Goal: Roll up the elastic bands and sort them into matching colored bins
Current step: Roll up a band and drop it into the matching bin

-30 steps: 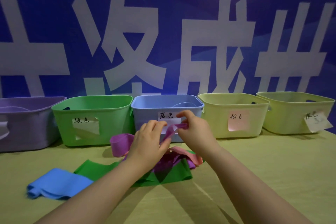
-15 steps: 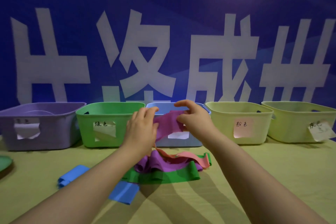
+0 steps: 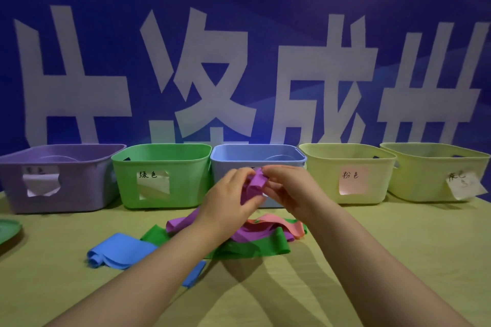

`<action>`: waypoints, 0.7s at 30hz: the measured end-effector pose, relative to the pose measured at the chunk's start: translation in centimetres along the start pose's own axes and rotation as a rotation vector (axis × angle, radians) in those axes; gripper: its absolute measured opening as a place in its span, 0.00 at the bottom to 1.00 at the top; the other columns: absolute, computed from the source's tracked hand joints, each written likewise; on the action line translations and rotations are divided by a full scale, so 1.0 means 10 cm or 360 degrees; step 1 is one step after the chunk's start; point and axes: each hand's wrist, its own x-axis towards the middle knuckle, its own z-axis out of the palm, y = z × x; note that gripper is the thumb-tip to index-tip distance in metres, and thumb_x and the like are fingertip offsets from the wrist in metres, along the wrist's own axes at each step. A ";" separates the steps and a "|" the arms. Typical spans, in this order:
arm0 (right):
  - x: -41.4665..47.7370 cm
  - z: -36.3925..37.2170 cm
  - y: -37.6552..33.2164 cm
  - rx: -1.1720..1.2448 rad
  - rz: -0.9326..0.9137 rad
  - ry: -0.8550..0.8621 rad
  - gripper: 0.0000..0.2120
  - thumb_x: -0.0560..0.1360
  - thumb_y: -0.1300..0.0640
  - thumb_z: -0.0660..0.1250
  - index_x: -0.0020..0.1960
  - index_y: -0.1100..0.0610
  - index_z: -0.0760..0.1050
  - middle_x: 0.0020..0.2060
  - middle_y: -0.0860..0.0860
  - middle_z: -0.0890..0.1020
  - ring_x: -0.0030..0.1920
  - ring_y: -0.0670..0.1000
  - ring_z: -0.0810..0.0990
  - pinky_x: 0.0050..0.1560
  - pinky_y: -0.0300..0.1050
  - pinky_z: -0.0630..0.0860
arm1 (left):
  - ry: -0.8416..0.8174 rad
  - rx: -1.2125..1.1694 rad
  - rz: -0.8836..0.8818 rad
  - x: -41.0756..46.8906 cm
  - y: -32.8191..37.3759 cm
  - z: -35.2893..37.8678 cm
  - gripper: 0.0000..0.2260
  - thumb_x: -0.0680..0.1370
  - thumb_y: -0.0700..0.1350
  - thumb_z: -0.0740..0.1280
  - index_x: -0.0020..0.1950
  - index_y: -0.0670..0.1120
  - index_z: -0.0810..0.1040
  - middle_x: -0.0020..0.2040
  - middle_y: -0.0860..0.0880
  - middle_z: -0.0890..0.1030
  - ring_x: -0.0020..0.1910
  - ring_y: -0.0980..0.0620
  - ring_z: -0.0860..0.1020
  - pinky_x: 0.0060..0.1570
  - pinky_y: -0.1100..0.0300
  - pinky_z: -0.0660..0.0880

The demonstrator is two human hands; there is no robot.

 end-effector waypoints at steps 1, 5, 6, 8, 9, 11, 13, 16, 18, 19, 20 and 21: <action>0.00 -0.01 -0.02 0.0000 -0.0002 -0.0007 0.04 0.75 0.65 0.64 0.47 0.65 0.76 0.37 0.59 0.83 0.37 0.52 0.83 0.37 0.38 0.81 | 0.0027 -0.0023 -0.0009 0.02 0.00 0.01 0.14 0.75 0.49 0.66 0.60 0.49 0.72 0.53 0.52 0.76 0.49 0.53 0.76 0.48 0.55 0.74; -0.04 -0.06 -0.02 -0.0157 -0.0052 -0.0045 0.05 0.74 0.62 0.66 0.48 0.63 0.78 0.38 0.56 0.83 0.39 0.50 0.83 0.39 0.40 0.80 | 0.0034 -0.0039 -0.0084 0.07 -0.02 0.00 0.09 0.77 0.39 0.62 0.55 0.47 0.75 0.47 0.49 0.79 0.43 0.51 0.77 0.44 0.53 0.75; -0.05 -0.08 0.00 -0.0329 -0.0088 -0.0046 0.04 0.74 0.61 0.66 0.47 0.60 0.78 0.38 0.54 0.82 0.39 0.48 0.81 0.40 0.40 0.78 | 0.0005 -0.0031 -0.0116 0.08 -0.03 0.00 0.09 0.77 0.38 0.61 0.54 0.47 0.75 0.46 0.50 0.78 0.43 0.51 0.76 0.43 0.56 0.74; -0.08 -0.11 0.07 -0.0705 -0.0170 0.0006 0.03 0.75 0.58 0.66 0.43 0.54 0.78 0.36 0.48 0.80 0.38 0.43 0.77 0.40 0.37 0.73 | -0.0075 -0.0018 -0.0182 0.06 -0.04 0.01 0.10 0.76 0.37 0.61 0.53 0.48 0.76 0.46 0.50 0.78 0.43 0.52 0.75 0.41 0.59 0.71; -0.08 -0.13 0.12 -0.0828 -0.0205 0.0051 0.04 0.75 0.57 0.66 0.41 0.52 0.78 0.34 0.46 0.79 0.36 0.41 0.75 0.39 0.35 0.70 | -0.0113 -0.0018 -0.0203 0.04 -0.05 0.02 0.10 0.75 0.37 0.62 0.53 0.48 0.76 0.46 0.50 0.78 0.43 0.52 0.75 0.41 0.60 0.69; -0.06 -0.15 0.21 -0.0915 -0.0232 0.0106 0.06 0.75 0.56 0.67 0.38 0.51 0.77 0.31 0.45 0.79 0.33 0.40 0.74 0.36 0.34 0.69 | -0.0133 -0.0063 -0.0207 -0.02 -0.06 0.06 0.09 0.74 0.38 0.64 0.53 0.48 0.76 0.47 0.50 0.78 0.46 0.51 0.75 0.42 0.60 0.69; -0.05 -0.18 0.29 -0.0879 -0.0225 0.0119 0.07 0.74 0.57 0.67 0.38 0.53 0.77 0.32 0.47 0.79 0.35 0.43 0.76 0.37 0.35 0.71 | -0.0074 -0.0116 -0.0202 -0.09 -0.06 0.10 0.09 0.74 0.41 0.66 0.53 0.48 0.76 0.48 0.52 0.78 0.46 0.53 0.76 0.44 0.64 0.70; -0.05 -0.21 0.39 -0.0852 -0.0217 0.0103 0.06 0.74 0.59 0.67 0.39 0.54 0.78 0.34 0.48 0.80 0.35 0.44 0.76 0.34 0.33 0.71 | 0.0055 -0.0216 -0.0233 -0.20 -0.07 0.15 0.06 0.73 0.43 0.69 0.48 0.50 0.76 0.43 0.56 0.78 0.41 0.60 0.74 0.39 0.74 0.67; -0.05 -0.21 0.47 -0.0777 -0.0193 0.0059 0.05 0.74 0.61 0.67 0.40 0.56 0.78 0.34 0.49 0.80 0.35 0.45 0.76 0.32 0.33 0.73 | 0.0093 -0.0267 -0.0264 -0.26 -0.10 0.19 0.05 0.73 0.42 0.70 0.45 0.50 0.76 0.39 0.58 0.77 0.38 0.60 0.74 0.38 0.70 0.68; -0.06 -0.22 0.50 -0.0732 -0.0185 0.0034 0.05 0.74 0.61 0.66 0.40 0.57 0.78 0.34 0.50 0.79 0.36 0.46 0.76 0.32 0.33 0.73 | 0.0091 -0.0282 -0.0284 -0.28 -0.12 0.21 0.05 0.73 0.41 0.70 0.44 0.50 0.76 0.38 0.58 0.77 0.38 0.59 0.74 0.39 0.66 0.69; -0.07 -0.22 0.52 -0.0702 -0.0186 0.0012 0.04 0.74 0.62 0.66 0.41 0.57 0.77 0.34 0.51 0.79 0.35 0.47 0.76 0.32 0.33 0.73 | 0.0089 -0.0300 -0.0301 -0.29 -0.14 0.21 0.06 0.73 0.41 0.70 0.43 0.51 0.76 0.37 0.58 0.77 0.38 0.58 0.74 0.39 0.64 0.70; -0.08 -0.22 0.53 -0.0694 -0.0191 -0.0008 0.04 0.74 0.63 0.66 0.41 0.57 0.77 0.34 0.51 0.79 0.35 0.47 0.76 0.31 0.33 0.73 | 0.0096 -0.0320 -0.0310 -0.31 -0.15 0.22 0.08 0.72 0.40 0.70 0.42 0.53 0.75 0.37 0.58 0.77 0.37 0.58 0.75 0.39 0.63 0.70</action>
